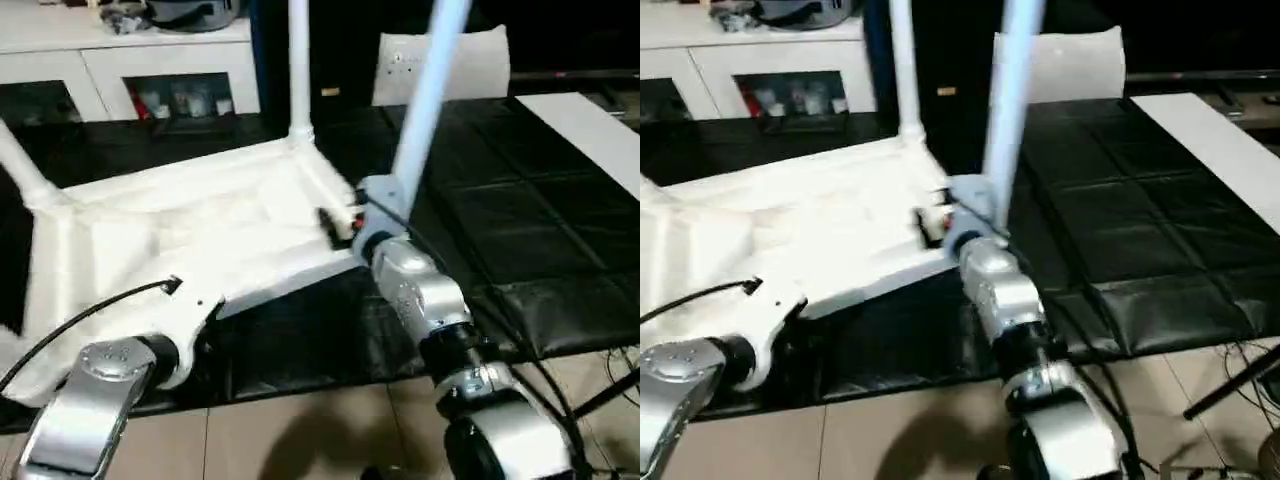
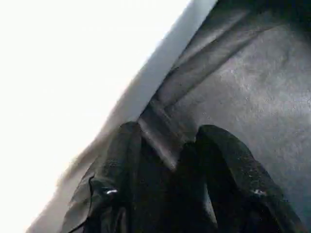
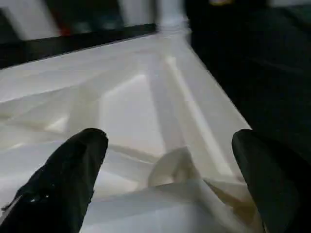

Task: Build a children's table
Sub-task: Rotate table base

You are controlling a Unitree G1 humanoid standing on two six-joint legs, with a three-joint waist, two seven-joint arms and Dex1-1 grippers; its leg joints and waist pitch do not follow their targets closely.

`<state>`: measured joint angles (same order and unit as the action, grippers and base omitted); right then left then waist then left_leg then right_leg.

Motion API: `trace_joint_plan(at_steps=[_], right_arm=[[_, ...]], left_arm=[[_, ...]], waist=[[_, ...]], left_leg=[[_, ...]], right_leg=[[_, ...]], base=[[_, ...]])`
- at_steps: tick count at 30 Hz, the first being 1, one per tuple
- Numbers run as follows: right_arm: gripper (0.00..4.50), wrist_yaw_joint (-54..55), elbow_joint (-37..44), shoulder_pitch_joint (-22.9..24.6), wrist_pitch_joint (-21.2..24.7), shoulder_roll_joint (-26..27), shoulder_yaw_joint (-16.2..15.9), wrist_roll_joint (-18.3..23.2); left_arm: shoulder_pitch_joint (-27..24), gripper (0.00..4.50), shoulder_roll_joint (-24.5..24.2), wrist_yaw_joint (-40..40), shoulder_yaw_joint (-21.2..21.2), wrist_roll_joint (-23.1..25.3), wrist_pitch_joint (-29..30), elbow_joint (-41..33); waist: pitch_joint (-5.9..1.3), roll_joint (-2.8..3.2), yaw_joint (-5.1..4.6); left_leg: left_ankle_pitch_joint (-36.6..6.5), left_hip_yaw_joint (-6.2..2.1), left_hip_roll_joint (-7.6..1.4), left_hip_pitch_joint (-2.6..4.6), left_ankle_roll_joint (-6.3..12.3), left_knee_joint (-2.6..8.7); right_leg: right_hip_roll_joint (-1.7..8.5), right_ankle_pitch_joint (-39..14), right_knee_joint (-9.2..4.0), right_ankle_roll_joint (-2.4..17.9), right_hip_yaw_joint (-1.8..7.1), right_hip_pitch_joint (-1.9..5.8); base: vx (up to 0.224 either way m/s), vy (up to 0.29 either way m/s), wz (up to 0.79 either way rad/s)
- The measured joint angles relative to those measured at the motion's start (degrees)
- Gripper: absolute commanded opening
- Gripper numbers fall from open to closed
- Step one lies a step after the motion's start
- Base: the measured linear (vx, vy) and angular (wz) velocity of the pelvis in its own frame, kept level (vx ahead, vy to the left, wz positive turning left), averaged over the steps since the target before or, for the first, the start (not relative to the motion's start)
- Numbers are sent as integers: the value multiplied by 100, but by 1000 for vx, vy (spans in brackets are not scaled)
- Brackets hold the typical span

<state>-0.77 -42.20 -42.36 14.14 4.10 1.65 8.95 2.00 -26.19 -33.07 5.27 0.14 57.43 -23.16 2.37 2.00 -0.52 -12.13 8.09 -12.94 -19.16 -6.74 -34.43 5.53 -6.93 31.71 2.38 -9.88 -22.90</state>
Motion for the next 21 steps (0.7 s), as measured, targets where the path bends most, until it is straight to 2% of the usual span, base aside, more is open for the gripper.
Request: trace_joint_plan(at_steps=[4,7,14,18,21], right_arm=[[450,430,-505,-273,-364,-352,348,33],[450,492,-924,-469,-596,-699,543,66],[450,458,-1448,-695,-969,-1229,917,78],[450,-133,-1210,-603,-1059,-1370,846,74],[450,-940,-548,-155,-1046,-1334,577,183]], left_arm=[[5,226,18,78,135,-2,-213,48],[20,226,114,184,190,6,-456,177],[159,226,278,500,226,100,-880,436],[214,226,488,687,175,115,-1198,505],[70,226,744,780,20,-42,-1493,441]], waist=[[0,0,94],[1,2,118],[1,2,65],[0,2,26],[0,1,-28]], left_leg=[[1,-1,0,0,0,-1],[1,-1,1,-6,0,-7],[2,2,-3,-49,0,-9],[2,1,-6,-54,0,-8],[1,1,-9,-60,1,-8]], right_leg=[[1,-4,13,-6,0,-2],[6,-4,22,-6,-1,-9],[-1,-8,36,-7,0,-30],[-4,-9,35,-5,-2,-34],[-7,-12,33,-6,-4,-36]], base=[[0,0,0],[0,0,0],[0,0,0],[0,0,0],[0,0,0]])
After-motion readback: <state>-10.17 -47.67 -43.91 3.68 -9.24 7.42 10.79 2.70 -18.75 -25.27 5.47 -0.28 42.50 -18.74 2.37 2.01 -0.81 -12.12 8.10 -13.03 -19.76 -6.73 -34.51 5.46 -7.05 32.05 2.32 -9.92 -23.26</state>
